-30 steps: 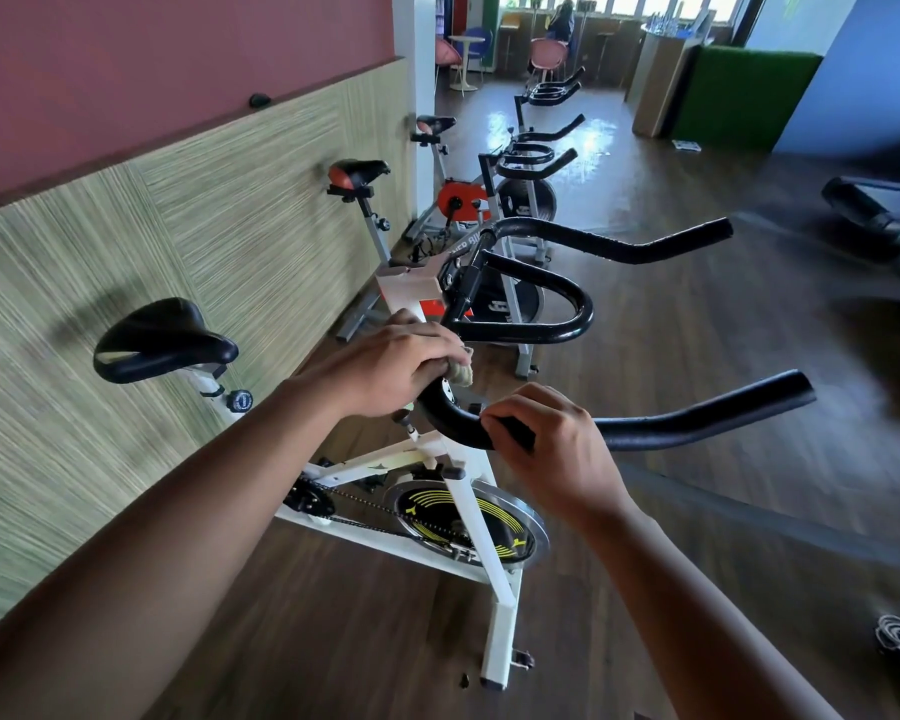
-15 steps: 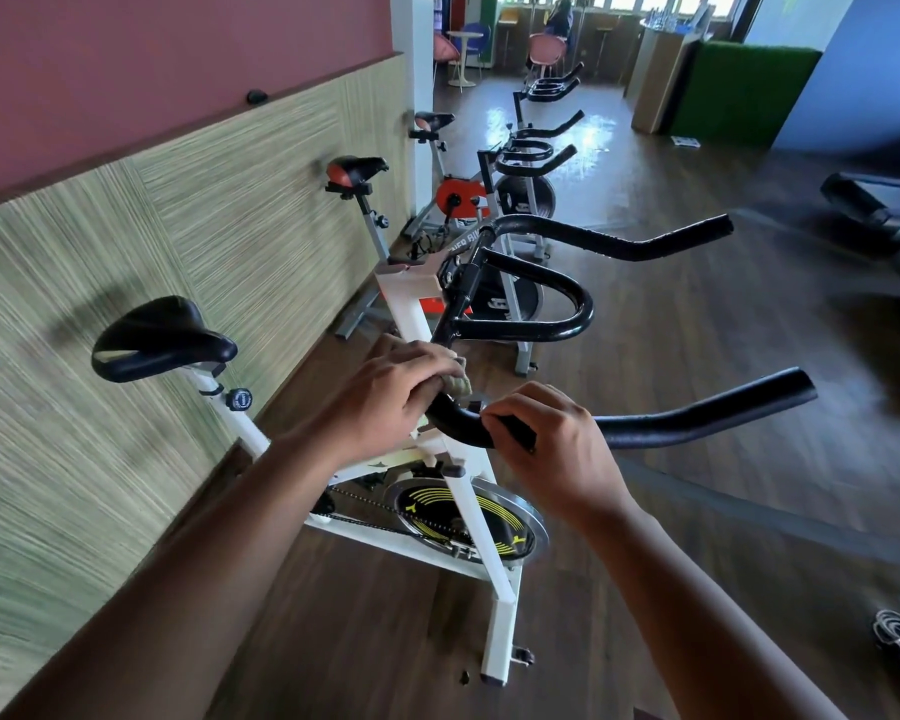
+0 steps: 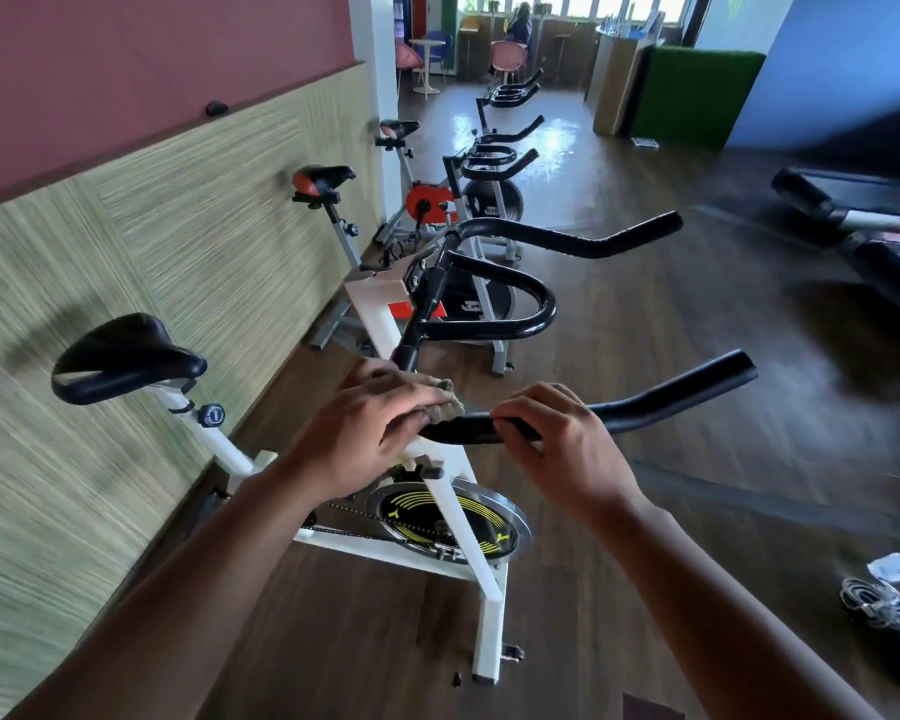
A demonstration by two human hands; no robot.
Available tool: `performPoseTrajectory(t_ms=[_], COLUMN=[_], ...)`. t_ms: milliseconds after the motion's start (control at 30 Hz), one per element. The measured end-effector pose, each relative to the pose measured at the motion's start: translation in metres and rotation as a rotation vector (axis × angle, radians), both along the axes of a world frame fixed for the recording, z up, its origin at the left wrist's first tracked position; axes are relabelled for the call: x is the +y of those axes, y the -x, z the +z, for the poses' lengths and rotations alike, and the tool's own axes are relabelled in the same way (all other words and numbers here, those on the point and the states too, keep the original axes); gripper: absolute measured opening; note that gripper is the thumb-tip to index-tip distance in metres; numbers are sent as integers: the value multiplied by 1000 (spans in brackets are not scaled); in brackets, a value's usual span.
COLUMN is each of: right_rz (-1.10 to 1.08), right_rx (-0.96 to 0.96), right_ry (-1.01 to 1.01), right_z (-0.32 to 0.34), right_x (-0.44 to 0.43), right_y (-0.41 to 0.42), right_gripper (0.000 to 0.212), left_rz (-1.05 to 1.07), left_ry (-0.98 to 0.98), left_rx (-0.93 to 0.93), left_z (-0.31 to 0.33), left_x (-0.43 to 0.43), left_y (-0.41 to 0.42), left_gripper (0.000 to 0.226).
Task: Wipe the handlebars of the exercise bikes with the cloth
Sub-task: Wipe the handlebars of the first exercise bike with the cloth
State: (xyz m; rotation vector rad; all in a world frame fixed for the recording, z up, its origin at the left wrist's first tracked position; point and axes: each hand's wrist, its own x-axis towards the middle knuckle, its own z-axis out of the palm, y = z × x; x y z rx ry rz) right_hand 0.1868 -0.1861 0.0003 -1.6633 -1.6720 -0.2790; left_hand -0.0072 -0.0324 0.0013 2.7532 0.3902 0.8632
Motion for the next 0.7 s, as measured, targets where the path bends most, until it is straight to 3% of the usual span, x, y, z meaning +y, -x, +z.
performPoseTrajectory(t_ms=[233, 567, 700], right_rz=[-118, -261, -376], right_rx=[-81, -167, -156], right_ry=[-50, -148, -88], right_z=[6, 25, 25], right_x=[-41, -80, -88], right_y=[-23, -74, -89], right_gripper=[5, 16, 10], left_rz=[-129, -238, -203], left_ry=[81, 124, 173], left_rx=[96, 192, 204], left_z=[13, 34, 37], left_x=[-24, -67, -76], left_y=[-35, -121, -140], left_gripper=[33, 31, 31])
